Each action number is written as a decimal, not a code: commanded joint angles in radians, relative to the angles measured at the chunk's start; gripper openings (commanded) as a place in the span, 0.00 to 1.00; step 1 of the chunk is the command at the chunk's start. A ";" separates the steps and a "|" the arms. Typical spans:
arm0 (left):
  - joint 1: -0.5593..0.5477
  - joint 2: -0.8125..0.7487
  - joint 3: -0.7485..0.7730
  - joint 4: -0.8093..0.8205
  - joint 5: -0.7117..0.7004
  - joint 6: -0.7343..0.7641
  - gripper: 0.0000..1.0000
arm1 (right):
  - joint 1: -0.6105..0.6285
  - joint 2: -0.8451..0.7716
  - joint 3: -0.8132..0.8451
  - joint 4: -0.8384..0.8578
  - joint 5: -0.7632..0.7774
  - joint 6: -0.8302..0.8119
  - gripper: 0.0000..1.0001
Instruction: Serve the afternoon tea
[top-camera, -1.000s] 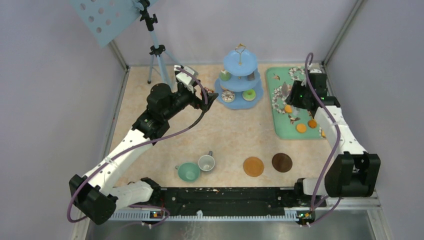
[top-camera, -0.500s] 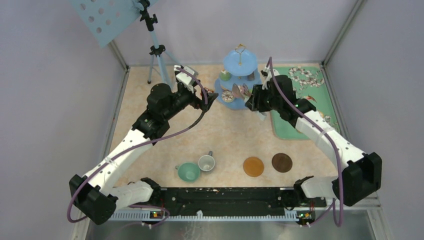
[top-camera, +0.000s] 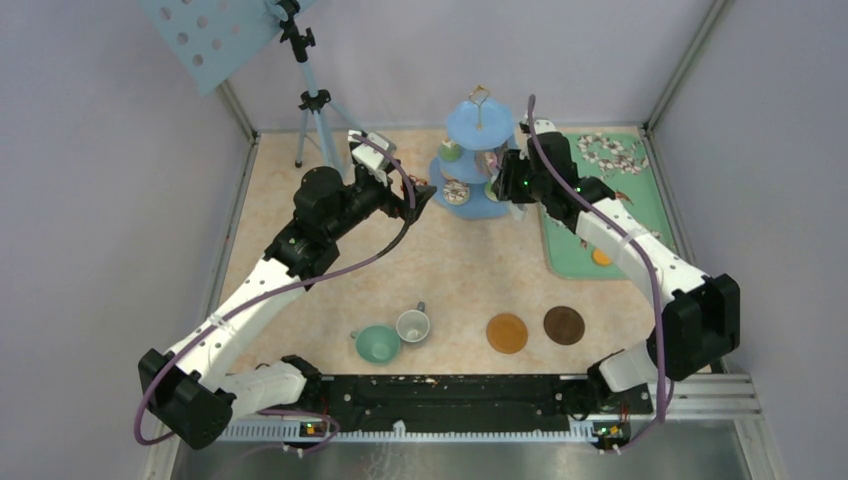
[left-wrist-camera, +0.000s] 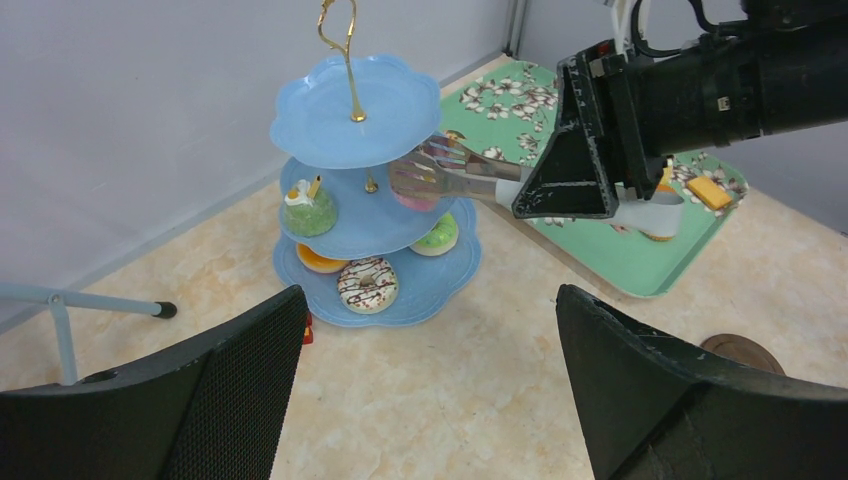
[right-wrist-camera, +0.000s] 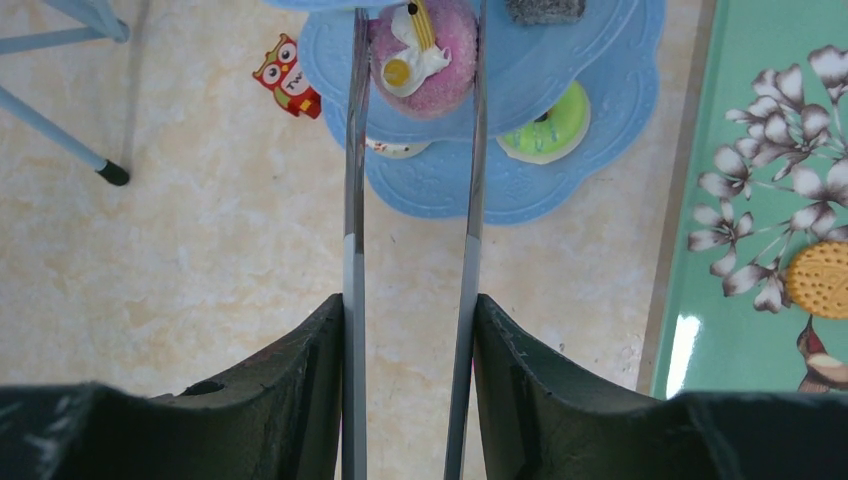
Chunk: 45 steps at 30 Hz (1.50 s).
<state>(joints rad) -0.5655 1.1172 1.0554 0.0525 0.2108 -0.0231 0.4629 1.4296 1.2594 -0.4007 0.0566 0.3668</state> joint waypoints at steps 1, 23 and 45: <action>-0.006 -0.011 -0.004 0.041 -0.009 0.008 0.99 | 0.005 0.045 0.096 0.020 0.071 -0.020 0.16; -0.005 -0.002 -0.005 0.041 -0.007 0.008 0.99 | 0.006 0.098 0.138 -0.015 0.105 -0.044 0.50; -0.005 -0.010 -0.004 0.044 0.009 -0.003 0.99 | -0.259 -0.377 -0.225 -0.204 0.306 -0.036 0.56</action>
<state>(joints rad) -0.5655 1.1172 1.0554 0.0525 0.2119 -0.0231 0.3687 1.1164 1.1168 -0.5793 0.3313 0.3157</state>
